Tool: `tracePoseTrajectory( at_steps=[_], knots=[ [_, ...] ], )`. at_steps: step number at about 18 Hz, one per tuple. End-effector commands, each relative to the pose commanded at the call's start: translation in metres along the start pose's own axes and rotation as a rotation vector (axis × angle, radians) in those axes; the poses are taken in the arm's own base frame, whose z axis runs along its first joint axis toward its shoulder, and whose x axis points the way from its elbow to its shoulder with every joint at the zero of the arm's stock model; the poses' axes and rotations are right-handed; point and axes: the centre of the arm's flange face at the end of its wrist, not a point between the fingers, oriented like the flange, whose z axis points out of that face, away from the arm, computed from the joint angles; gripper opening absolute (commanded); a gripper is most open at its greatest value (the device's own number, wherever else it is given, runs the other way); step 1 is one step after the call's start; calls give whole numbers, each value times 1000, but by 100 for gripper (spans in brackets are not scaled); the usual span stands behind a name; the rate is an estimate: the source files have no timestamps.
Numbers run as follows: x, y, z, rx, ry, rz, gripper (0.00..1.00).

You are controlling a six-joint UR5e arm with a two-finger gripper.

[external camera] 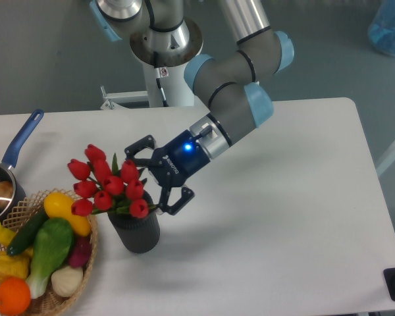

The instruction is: Insert the flowers into the vase

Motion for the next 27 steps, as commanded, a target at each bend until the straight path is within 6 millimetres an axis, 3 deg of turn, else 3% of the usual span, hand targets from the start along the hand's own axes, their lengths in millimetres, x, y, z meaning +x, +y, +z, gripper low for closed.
tracePoseTrajectory(
  at_steps=[8, 17, 22, 24, 27],
  knots=[
    [-24, 5, -51, 6, -94, -13, 100],
    [-27, 15, -58, -77, -131, -19, 100],
    [-25, 9, -64, -124, -159, -1, 100],
    [-29, 1, -73, -202, -204, 23, 100],
    [-33, -11, -97, -456, -334, 72, 100]
  ],
)
